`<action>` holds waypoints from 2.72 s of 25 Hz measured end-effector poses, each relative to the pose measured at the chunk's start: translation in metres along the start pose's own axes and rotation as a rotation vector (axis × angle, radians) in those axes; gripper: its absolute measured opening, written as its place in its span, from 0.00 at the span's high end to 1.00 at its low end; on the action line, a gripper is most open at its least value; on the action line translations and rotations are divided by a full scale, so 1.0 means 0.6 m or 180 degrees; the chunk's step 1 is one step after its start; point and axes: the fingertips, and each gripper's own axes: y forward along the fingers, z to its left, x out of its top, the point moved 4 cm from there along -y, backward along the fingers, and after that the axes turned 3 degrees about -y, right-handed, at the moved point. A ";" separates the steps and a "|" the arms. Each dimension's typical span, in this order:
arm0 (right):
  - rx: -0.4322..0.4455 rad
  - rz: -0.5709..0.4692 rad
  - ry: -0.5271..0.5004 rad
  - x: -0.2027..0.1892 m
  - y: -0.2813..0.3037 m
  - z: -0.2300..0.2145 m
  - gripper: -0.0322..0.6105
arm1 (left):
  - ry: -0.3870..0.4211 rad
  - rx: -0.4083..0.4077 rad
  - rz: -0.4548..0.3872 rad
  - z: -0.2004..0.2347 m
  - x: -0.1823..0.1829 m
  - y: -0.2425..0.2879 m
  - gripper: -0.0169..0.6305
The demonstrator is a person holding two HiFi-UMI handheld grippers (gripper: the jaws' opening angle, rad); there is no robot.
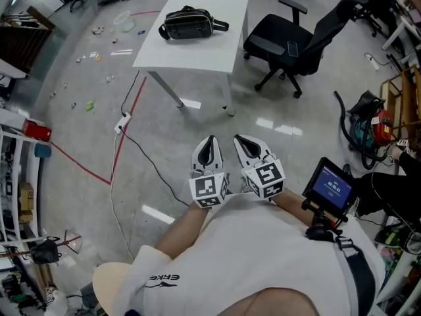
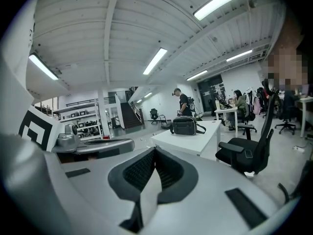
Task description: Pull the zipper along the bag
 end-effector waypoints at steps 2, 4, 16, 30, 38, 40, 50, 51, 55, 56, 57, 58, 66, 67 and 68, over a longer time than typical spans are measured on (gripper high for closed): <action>-0.0014 -0.0003 0.0029 0.003 0.006 -0.019 0.94 | 0.0016 -0.0014 0.0021 -0.007 0.001 0.019 0.97; -0.0029 -0.0012 0.0055 0.007 0.014 -0.037 0.94 | 0.0037 -0.0031 0.0035 -0.011 0.004 0.041 0.97; -0.0288 0.0015 0.0117 0.018 0.111 -0.116 0.94 | 0.0058 -0.0263 0.0039 0.030 0.016 0.180 0.97; -0.0624 0.0014 0.0033 0.094 0.313 -0.156 0.94 | 0.0080 -0.0611 -0.0024 0.168 0.078 0.357 0.97; -0.0724 0.0075 0.0029 0.105 0.383 -0.184 0.94 | 0.0135 -0.0749 0.0036 0.204 0.081 0.423 0.97; -0.0749 0.0073 0.0025 0.113 0.390 -0.189 0.94 | 0.0142 -0.0760 0.0025 0.209 0.088 0.432 0.97; -0.0633 0.0102 -0.0001 0.134 0.478 -0.318 0.94 | 0.0198 -0.0640 0.0063 0.202 0.097 0.583 0.97; -0.0615 0.0107 -0.0004 0.139 0.485 -0.329 0.94 | 0.0206 -0.0613 0.0064 0.203 0.100 0.596 0.97; -0.0543 0.0101 -0.0036 0.159 0.506 -0.351 0.94 | 0.0295 -0.0522 0.0038 0.210 0.119 0.624 0.97; -0.0528 0.0100 -0.0033 0.163 0.515 -0.368 0.94 | 0.0319 -0.0500 0.0044 0.207 0.122 0.642 0.97; -0.0514 0.0103 -0.0023 0.165 0.525 -0.392 0.94 | 0.0342 -0.0474 0.0058 0.203 0.124 0.667 0.97; -0.0500 0.0110 -0.0009 0.167 0.536 -0.418 0.94 | 0.0363 -0.0443 0.0075 0.197 0.124 0.692 0.97; -0.0363 0.0189 0.0028 0.171 0.589 -0.513 0.94 | 0.0512 -0.0268 0.0254 0.186 0.114 0.792 0.97; -0.0345 0.0200 0.0019 0.170 0.591 -0.511 0.94 | 0.0519 -0.0243 0.0265 0.189 0.114 0.791 0.97; -0.0327 0.0214 0.0010 0.168 0.593 -0.512 0.94 | 0.0527 -0.0217 0.0281 0.190 0.113 0.792 0.97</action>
